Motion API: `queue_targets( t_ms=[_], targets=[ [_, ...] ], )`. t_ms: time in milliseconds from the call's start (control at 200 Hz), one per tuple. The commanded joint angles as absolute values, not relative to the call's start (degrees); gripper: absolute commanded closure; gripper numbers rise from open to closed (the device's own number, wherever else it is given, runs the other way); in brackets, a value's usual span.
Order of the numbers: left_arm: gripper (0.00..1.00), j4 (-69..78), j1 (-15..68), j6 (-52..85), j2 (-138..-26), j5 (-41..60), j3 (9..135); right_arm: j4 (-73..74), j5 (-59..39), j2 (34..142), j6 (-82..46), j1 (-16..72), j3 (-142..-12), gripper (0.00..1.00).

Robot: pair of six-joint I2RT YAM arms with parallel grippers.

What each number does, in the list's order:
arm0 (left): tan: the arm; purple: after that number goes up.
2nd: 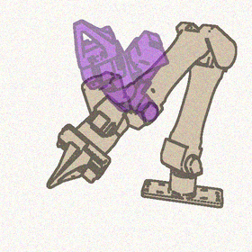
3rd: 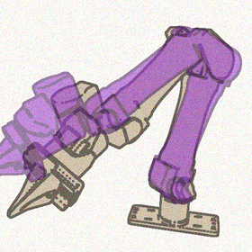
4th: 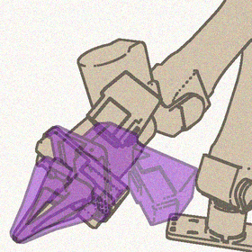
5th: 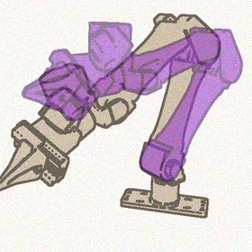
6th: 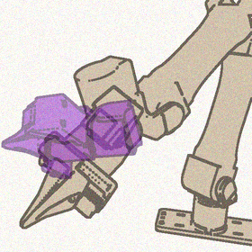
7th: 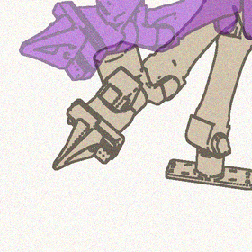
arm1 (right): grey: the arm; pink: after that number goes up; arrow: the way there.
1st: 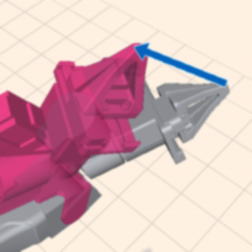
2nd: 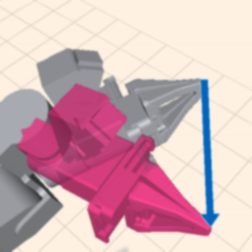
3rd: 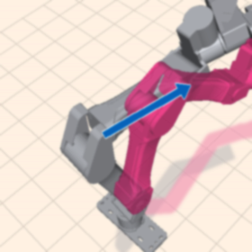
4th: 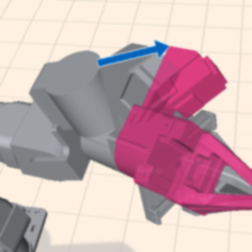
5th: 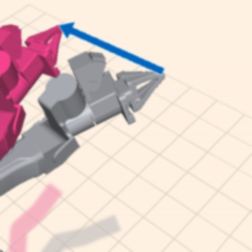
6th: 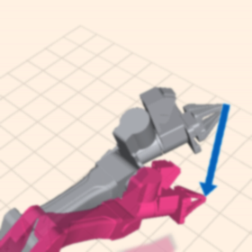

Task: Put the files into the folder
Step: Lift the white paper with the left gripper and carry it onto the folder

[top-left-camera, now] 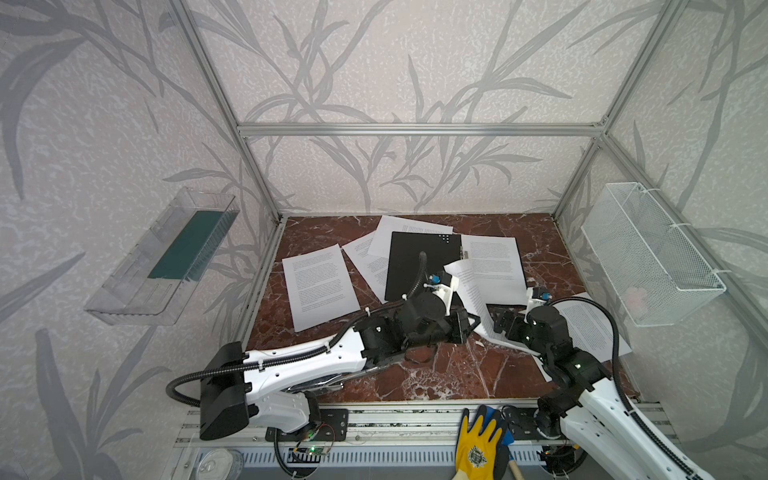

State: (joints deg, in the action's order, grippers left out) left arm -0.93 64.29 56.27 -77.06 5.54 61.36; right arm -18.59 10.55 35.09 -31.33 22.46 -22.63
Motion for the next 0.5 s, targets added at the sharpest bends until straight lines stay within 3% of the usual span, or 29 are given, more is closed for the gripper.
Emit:
queue_targets(
  t_ms=[0,255,495],
  targets=[
    [1.00,-7.8,59.7,49.0,-80.3,8.6,67.8,-20.2,12.6,35.1,-30.3,22.8,-22.2,0.01],
    [1.00,-20.0,52.4,38.7,-92.9,22.4,87.4,-22.5,17.2,34.6,-31.1,22.7,-22.7,0.01],
    [1.00,-14.7,43.4,39.0,-100.5,37.4,90.4,-23.0,18.2,31.8,-29.7,22.5,-22.4,0.01]
  ],
)
